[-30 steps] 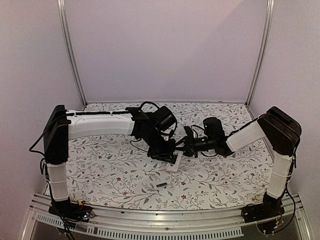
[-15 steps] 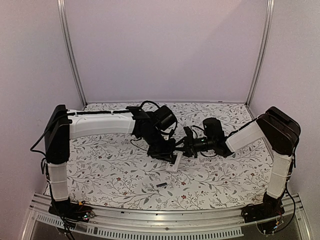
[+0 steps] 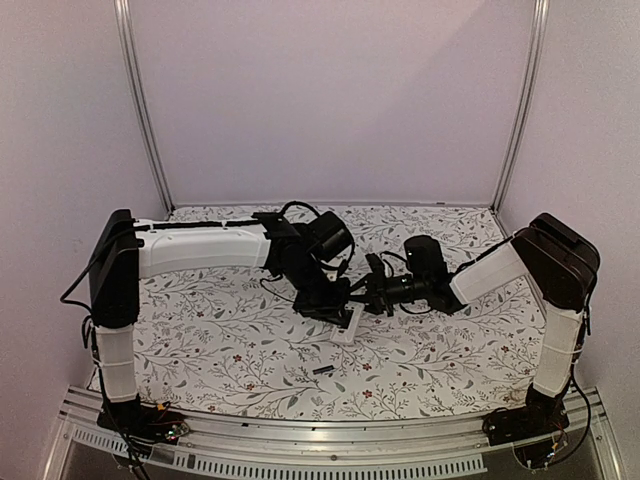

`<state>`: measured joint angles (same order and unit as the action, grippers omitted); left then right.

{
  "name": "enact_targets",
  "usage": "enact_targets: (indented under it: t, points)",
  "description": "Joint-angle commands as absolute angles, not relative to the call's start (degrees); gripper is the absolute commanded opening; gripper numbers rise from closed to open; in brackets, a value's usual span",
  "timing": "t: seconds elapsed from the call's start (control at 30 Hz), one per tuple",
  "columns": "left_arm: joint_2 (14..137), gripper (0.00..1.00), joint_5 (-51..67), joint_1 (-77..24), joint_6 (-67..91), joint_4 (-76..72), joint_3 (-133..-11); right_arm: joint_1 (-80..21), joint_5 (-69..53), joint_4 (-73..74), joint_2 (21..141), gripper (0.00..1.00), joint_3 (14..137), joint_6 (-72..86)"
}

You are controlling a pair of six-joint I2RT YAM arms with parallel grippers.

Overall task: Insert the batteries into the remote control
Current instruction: Place the battery in the battery compartment.

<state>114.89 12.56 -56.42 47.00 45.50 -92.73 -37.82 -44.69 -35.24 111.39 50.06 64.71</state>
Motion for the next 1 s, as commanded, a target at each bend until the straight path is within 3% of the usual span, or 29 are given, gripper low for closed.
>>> enact_targets:
  t: [0.0,0.27,0.53,0.97]
  points:
    - [116.92,0.09,11.11,-56.51,46.55,49.47,-92.81,-37.72,-46.23,-38.15,111.71,0.00,51.76,65.63]
    - [117.67,0.10,11.99,-57.00,46.17,49.74,-93.32,-37.62,-46.16,-38.76,111.96,0.00,51.37,65.46]
    - [119.41,0.19,10.38,-57.04,46.34,51.82,-95.55,-37.62,-46.32,-40.57,111.88,0.00,50.64,66.73]
    - [117.95,0.25,10.22,-57.04,46.22,50.71,-95.97,-37.67,-47.23,-44.30,112.83,0.00,50.03,69.26]
